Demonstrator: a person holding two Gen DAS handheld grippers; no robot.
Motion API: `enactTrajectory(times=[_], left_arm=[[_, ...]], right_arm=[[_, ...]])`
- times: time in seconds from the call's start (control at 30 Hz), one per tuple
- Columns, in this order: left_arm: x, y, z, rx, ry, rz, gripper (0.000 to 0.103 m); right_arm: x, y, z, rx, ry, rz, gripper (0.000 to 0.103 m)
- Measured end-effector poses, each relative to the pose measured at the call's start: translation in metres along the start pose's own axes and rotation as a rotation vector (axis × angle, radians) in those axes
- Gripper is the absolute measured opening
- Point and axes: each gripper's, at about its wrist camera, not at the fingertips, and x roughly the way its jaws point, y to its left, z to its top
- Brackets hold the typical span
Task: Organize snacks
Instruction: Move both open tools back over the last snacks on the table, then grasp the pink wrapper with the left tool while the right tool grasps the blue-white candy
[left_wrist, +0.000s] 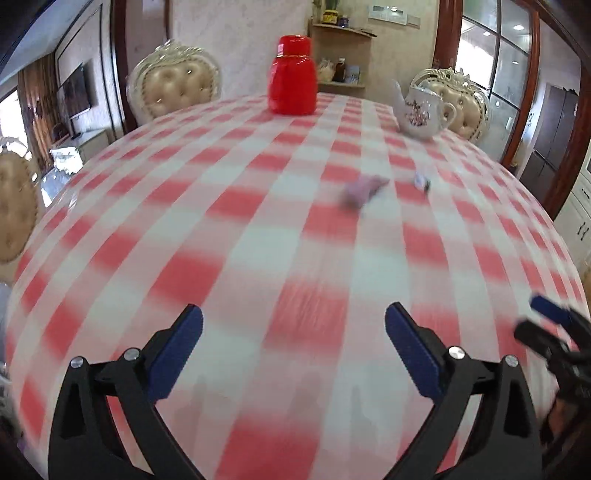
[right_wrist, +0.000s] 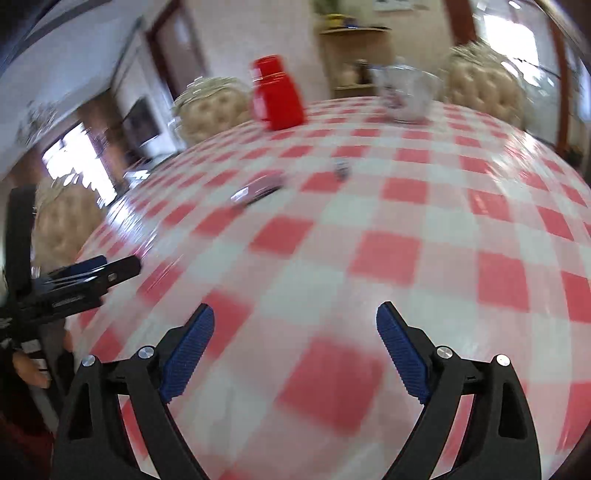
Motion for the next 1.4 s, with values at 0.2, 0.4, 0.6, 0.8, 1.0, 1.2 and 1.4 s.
enactTrajectory(times=[0.2,0.4,0.6,0.8,1.0,1.2,1.4], left_arm=[[0.090,-0.045,0.073,0.069,0.007,-0.027,0.099],[0.144,-0.065,0.103,0.156,0.080,-0.088,0.085],[0.147,-0.081,0.098,0.242,0.102,-0.144,0.023],[0.100,-0.055,0.074,0.082,0.024,-0.155,0.020],[0.082,-0.031,0.064,-0.042,-0.011,-0.120,0.020],[0.097,-0.018,0.066,-0.066,0.028,-0.178,0.021],[0.098,0.000,0.070,-0.149,0.032,-0.235,0.021]], right_arm=[[0.009,-0.042,0.007,0.174,-0.019,0.091,0.087],[0.007,-0.027,0.007,0.098,-0.021,0.072,0.087],[0.004,-0.025,0.006,0.094,-0.032,0.064,0.087],[0.028,-0.018,0.031,0.024,-0.030,-0.022,0.087],[0.099,-0.023,0.092,0.046,-0.018,-0.098,0.073],[0.163,-0.016,0.135,0.036,0.038,-0.133,0.061],[0.199,-0.011,0.153,-0.019,0.124,-0.203,0.040]])
